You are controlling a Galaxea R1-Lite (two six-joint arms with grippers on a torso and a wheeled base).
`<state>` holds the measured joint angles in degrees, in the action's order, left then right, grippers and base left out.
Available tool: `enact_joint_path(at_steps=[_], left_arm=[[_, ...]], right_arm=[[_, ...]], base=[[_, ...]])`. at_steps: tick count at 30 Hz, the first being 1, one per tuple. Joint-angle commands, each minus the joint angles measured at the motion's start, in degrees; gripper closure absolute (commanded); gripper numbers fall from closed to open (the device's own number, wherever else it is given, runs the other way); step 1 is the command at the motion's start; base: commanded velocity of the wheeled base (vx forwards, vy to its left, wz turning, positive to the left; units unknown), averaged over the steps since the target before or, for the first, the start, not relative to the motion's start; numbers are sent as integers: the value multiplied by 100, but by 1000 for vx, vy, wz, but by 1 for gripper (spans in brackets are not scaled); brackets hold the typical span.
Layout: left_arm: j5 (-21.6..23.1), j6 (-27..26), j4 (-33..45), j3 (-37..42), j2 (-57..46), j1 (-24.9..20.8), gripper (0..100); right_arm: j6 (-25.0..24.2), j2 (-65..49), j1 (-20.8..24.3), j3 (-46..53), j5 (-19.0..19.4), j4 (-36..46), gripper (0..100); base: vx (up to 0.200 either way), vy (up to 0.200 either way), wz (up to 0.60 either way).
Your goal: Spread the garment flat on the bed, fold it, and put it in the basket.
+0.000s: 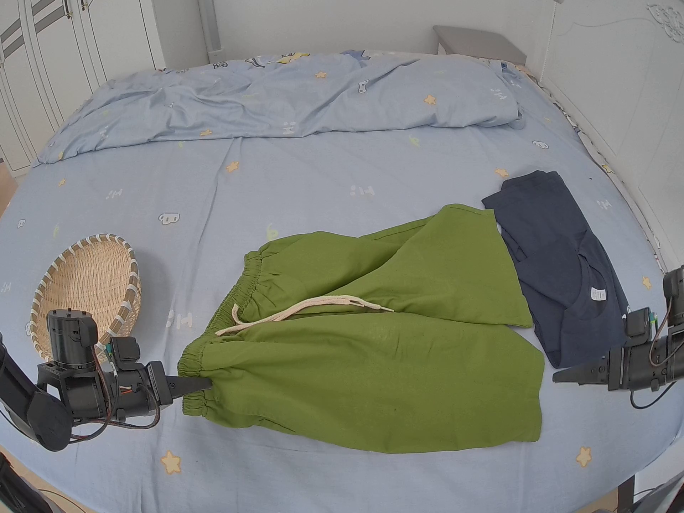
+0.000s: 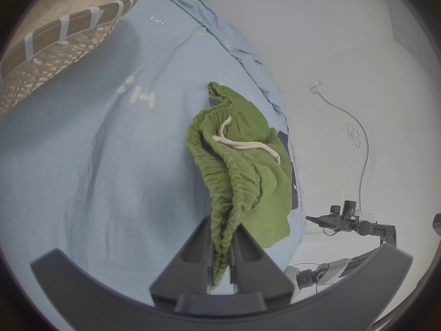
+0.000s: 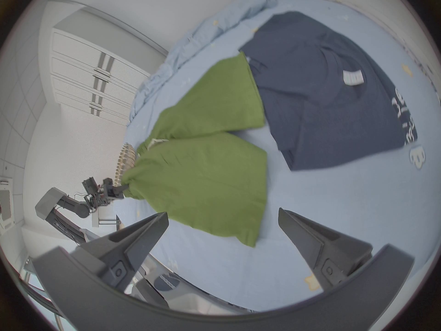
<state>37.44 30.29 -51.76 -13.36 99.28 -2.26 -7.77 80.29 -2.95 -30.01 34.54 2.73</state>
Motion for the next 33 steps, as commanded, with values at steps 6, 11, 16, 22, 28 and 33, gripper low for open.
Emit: enact_joint_path(at_steps=[6, 11, 16, 22, 28, 33], left_arm=[[44, -15, -9, 9, 48, 138, 100], [44, -15, -9, 0, 56, 138, 100], [44, -15, -9, -9, 56, 129, 100], [44, -15, -9, 0, 39, 129, 100], [44, -15, -9, -9, 39, 138, 100], [36, -15, -9, 9, 30, 129, 100]], right_arm=[[381, 954, -13, 549, 238, 26, 0], [355, 980, 269, 734, 519, -1, 0], [355, 1384, 409, 760, 563, -247, 0], [346, 1894, 444, 901, 563, -792, 0], [328, 2211, 524, 857, 563, -1029, 0], [302, 2404, 611, 813, 651, -1222, 0]], base=[[0, 0, 0], [0, 0, 0], [0, 0, 0], [0, 0, 0], [0, 0, 0], [0, 0, 0]])
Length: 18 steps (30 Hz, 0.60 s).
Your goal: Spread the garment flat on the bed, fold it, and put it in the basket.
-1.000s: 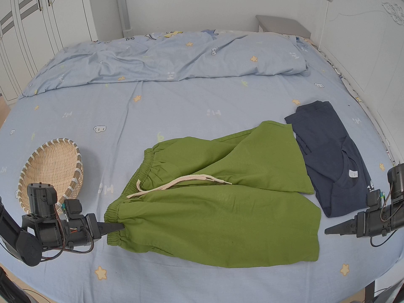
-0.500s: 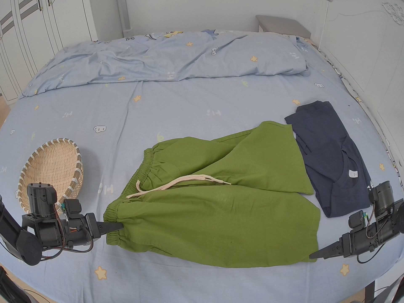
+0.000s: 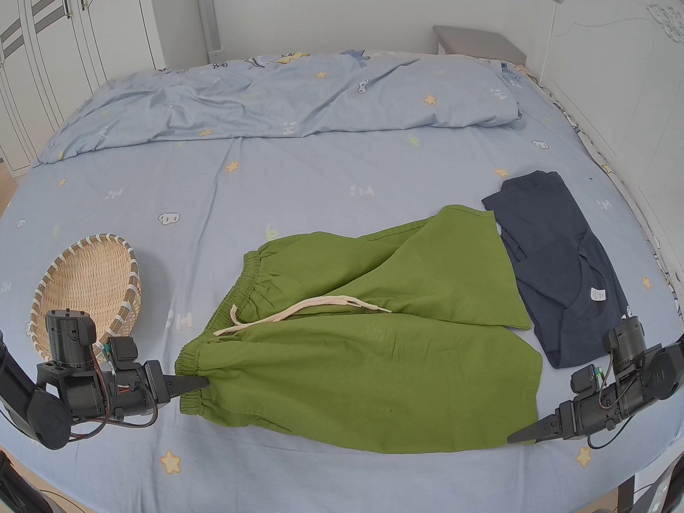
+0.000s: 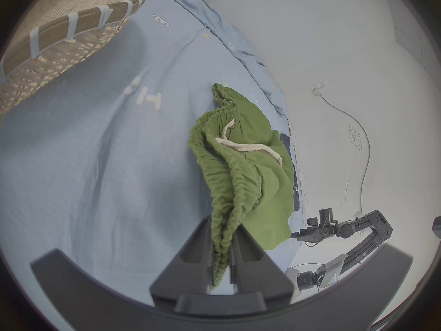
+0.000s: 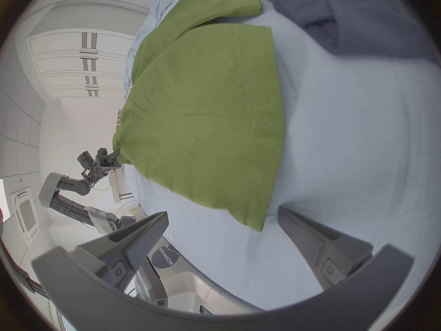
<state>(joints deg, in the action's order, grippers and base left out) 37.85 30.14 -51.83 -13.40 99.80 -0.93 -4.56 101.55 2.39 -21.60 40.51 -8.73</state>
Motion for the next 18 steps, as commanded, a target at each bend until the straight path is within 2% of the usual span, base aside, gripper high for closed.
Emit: enact_joint_path(at_steps=[1, 4, 16, 17, 18], left_arm=[[-6, 1, -2, 13, -22, -13, 100], [-6, -25, -2, 30, -31, -30, 100], [-6, -25, -2, 4, 4, 5, 100], [3, -25, -2, -5, 4, 5, 100], [3, -25, -2, -5, 4, 14, 100]], right_arm=[[-36, 295, 95, -37, 89, -94, 0], [-54, 401, 113, -81, 326, -173, 0], [-71, 559, 51, -213, 475, -164, 0], [-80, 559, 51, -213, 511, -155, 100], [-80, 559, 51, -204, 528, -155, 100]], base=[[0, 0, 0], [0, 0, 0], [0, 0, 0], [0, 0, 0], [0, 0, 0]])
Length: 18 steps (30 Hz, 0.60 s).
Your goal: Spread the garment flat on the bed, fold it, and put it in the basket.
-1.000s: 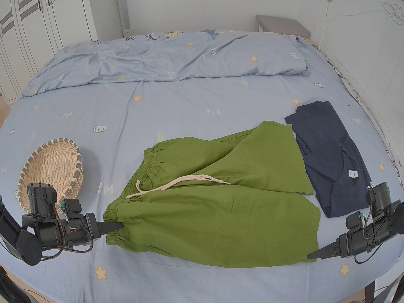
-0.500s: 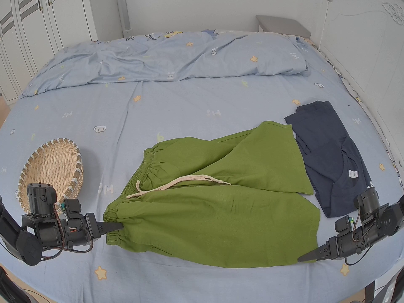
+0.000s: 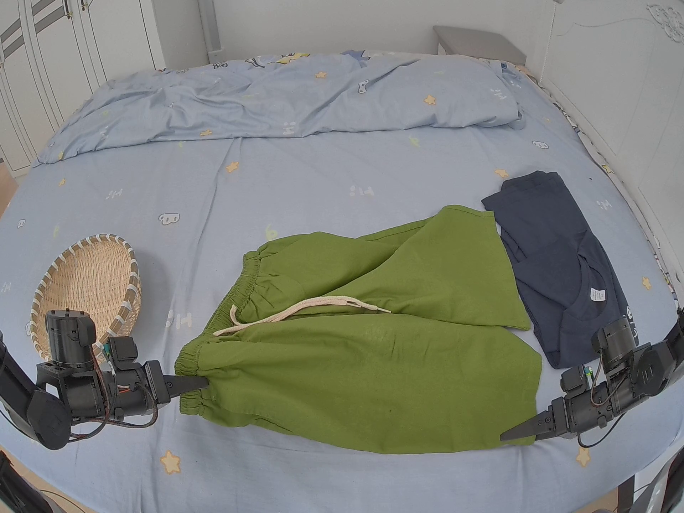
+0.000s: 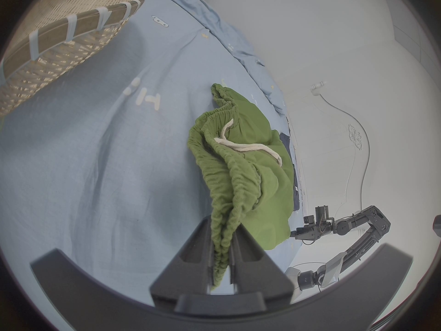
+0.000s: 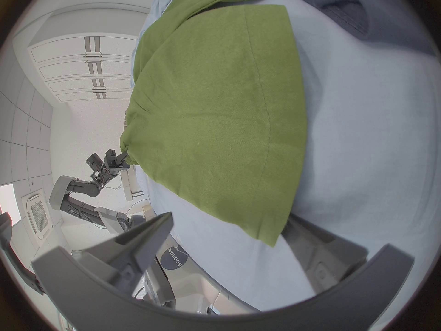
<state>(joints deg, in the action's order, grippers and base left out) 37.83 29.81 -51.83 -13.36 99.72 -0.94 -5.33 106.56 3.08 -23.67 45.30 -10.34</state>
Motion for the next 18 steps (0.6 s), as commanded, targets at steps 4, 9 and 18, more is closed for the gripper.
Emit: enact_joint_path(at_steps=[4, 9, 18], left_arm=[[5, 8, -2, -9, 12, 59, 100], [-3, 8, -2, 0, 12, 147, 100], [5, -80, 51, 492, -40, 630, 100]], right_arm=[[-3, 32, -45, 56, 49, 14, 100], [5, 23, -62, 135, 31, -3, 100], [67, -540, -89, 399, -12, 234, 100]], base=[[0, 0, 0], [0, 0, 0], [0, 0, 0]])
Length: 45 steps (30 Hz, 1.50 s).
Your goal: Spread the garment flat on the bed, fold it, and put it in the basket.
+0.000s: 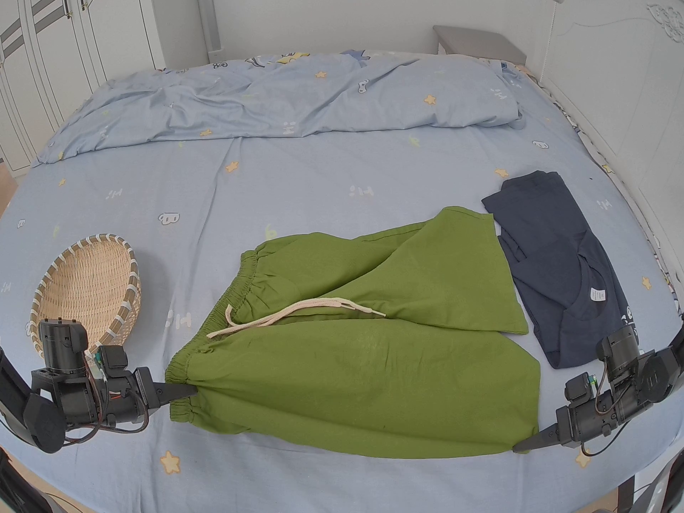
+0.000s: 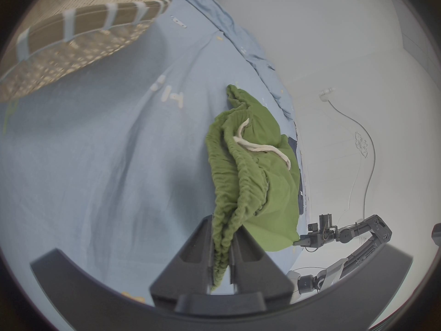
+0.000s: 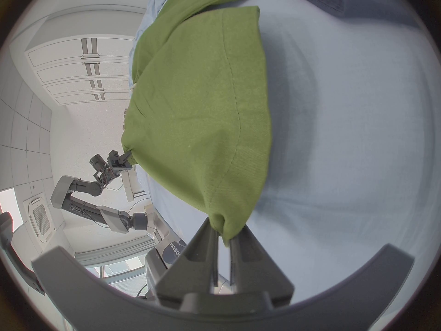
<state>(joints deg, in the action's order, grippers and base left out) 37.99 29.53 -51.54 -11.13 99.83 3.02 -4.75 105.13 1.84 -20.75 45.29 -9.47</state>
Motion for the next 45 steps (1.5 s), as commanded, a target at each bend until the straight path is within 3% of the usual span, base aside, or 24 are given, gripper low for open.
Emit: enact_joint_path(at_steps=[1, 5, 8, 11, 20, 29, 37, 41, 45], left_arm=[[-11, -96, 21, 384, -60, 260, 100], [-11, -377, 4, 700, -25, 445, 100], [-2, -905, 13, 1051, -7, 717, 100], [7, -1133, 144, 1095, -16, 928, 100], [77, -1133, 373, 1095, -148, 1034, 100], [86, -2355, 1595, 1078, -69, 1113, 100], [86, -2557, 1841, 1087, 19, 1078, 100], [86, -2997, 1920, 1095, 230, 1192, 100], [86, -3093, 1902, 1095, 300, 1236, 100]], right_arm=[[18, -520, 71, 124, -20, 270, 100], [71, -801, 211, 97, -29, 789, 100], [89, -1039, 361, 89, -73, 1387, 100], [106, -1118, 387, 80, -143, 1492, 100], [106, -1223, 378, 282, -152, 1466, 100], [159, -1153, 352, 721, -521, 1018, 100], [150, -1144, 378, 932, -530, 657, 100], [150, -1109, 387, 976, -539, 648, 100], [150, -942, 387, 976, -547, 640, 100]], base=[[0, 0, 0], [0, 0, 0], [0, 0, 0], [0, 0, 0], [0, 0, 0], [0, 0, 0], [0, 0, 0], [0, 0, 0], [0, 0, 0]])
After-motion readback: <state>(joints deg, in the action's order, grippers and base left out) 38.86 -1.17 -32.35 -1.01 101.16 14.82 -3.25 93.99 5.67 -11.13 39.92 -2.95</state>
